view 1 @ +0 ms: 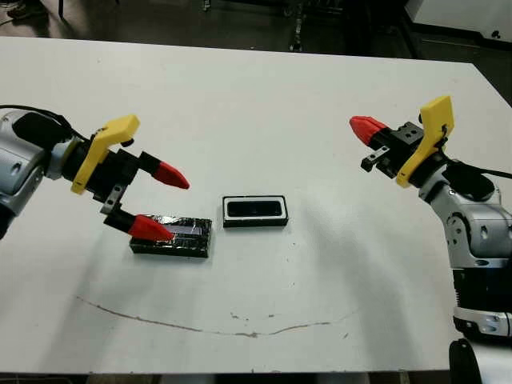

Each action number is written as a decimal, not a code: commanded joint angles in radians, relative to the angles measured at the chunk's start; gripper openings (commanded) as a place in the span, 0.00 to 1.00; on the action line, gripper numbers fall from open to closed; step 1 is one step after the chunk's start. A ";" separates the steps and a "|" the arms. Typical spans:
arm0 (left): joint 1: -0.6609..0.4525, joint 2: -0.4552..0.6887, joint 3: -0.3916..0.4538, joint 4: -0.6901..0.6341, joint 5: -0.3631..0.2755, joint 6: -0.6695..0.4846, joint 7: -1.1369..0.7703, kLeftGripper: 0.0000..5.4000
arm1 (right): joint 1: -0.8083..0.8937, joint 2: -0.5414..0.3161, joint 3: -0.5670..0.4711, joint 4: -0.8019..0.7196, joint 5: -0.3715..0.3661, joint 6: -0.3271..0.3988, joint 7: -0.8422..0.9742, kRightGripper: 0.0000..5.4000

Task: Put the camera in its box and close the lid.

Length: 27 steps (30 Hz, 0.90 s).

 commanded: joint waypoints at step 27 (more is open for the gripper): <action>0.115 -0.043 0.086 -0.089 0.281 -0.059 0.074 1.00 | 0.009 -0.038 0.014 -0.005 -0.001 0.010 0.003 0.00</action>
